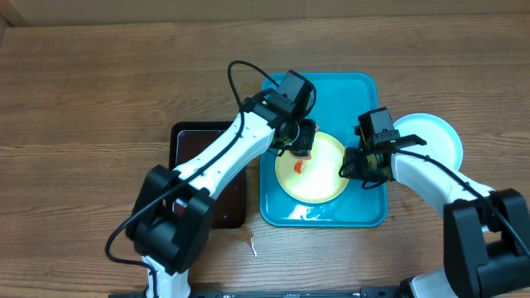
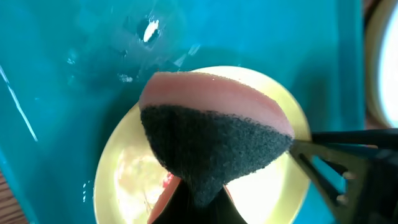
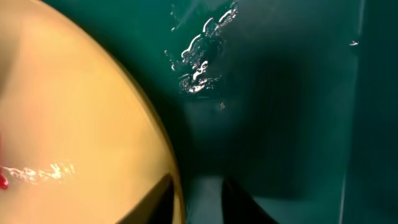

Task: Clean dirty plates on tray and stack at the side
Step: 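Scrub the yellow plate with the sponge in the left gripper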

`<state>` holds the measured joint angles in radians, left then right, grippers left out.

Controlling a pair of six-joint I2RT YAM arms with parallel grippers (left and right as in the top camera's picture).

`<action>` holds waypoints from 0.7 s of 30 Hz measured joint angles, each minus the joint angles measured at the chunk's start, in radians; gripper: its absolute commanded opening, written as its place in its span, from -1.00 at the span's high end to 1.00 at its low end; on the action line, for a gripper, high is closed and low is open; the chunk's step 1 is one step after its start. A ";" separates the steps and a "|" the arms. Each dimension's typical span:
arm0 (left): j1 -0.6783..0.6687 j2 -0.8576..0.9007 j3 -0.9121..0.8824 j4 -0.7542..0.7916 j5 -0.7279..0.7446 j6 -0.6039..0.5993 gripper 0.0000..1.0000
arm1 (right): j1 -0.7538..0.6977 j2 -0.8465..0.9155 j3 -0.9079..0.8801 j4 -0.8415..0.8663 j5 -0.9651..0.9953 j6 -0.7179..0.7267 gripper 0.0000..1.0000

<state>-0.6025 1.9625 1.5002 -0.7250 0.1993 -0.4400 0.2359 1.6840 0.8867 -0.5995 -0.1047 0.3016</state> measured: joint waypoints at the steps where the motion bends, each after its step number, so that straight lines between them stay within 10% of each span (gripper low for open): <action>1: 0.000 0.010 0.000 0.000 0.002 0.000 0.92 | 0.000 0.001 0.003 0.005 -0.003 -0.002 0.81; 21: -0.114 0.172 0.013 0.037 0.067 -0.086 0.91 | 0.000 0.011 0.011 0.000 -0.027 0.005 0.90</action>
<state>-0.7162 2.1342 1.5135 -0.6880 0.2661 -0.5262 0.2356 1.6955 0.8978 -0.5991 -0.1314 0.3069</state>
